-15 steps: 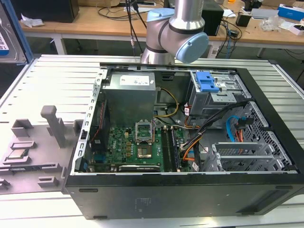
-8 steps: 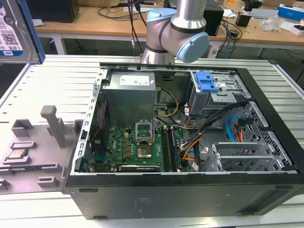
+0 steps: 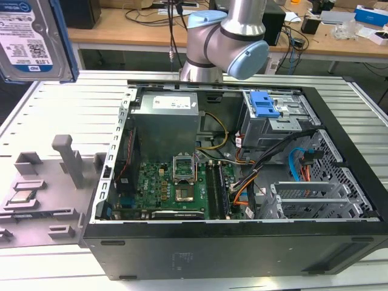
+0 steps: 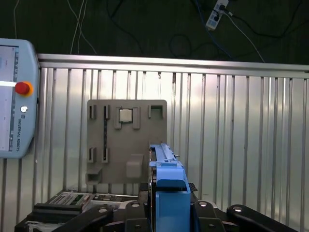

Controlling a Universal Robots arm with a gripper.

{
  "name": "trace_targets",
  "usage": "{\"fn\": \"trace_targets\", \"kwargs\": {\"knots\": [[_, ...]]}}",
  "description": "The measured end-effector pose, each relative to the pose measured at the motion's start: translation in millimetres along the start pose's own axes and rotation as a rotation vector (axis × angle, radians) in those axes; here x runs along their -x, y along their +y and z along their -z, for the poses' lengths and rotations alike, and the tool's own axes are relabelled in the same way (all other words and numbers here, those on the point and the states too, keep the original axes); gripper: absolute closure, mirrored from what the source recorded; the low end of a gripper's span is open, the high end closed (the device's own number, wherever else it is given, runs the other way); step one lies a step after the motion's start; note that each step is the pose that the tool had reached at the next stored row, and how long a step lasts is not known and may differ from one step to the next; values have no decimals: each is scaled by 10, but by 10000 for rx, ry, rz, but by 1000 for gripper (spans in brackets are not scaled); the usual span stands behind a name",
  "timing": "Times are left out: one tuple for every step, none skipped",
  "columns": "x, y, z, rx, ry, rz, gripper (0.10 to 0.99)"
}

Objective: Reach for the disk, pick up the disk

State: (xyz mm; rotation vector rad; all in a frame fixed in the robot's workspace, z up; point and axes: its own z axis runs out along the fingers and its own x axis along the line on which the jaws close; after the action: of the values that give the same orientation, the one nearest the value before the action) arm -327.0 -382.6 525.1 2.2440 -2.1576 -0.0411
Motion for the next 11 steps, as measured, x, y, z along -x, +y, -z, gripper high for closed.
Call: {"fn": "trace_targets", "kwargs": {"knots": [[-1,-28,2,1,0,-1,722],[-2,-58,3,1,1,0,722],[-3,-85,4,1,0,0,722],[-4,-118,5,1,0,1,722],[-6,-148,6,1,0,1,722],[-6,-176,7,1,0,1,722],[-7,-217,8,1,-1,-1,722],[-9,-246,10,2,0,0,722],[-10,-286,11,2,0,-1,722],[-11,-319,13,3,0,0,722],[-13,-366,14,3,0,1,722]]}}
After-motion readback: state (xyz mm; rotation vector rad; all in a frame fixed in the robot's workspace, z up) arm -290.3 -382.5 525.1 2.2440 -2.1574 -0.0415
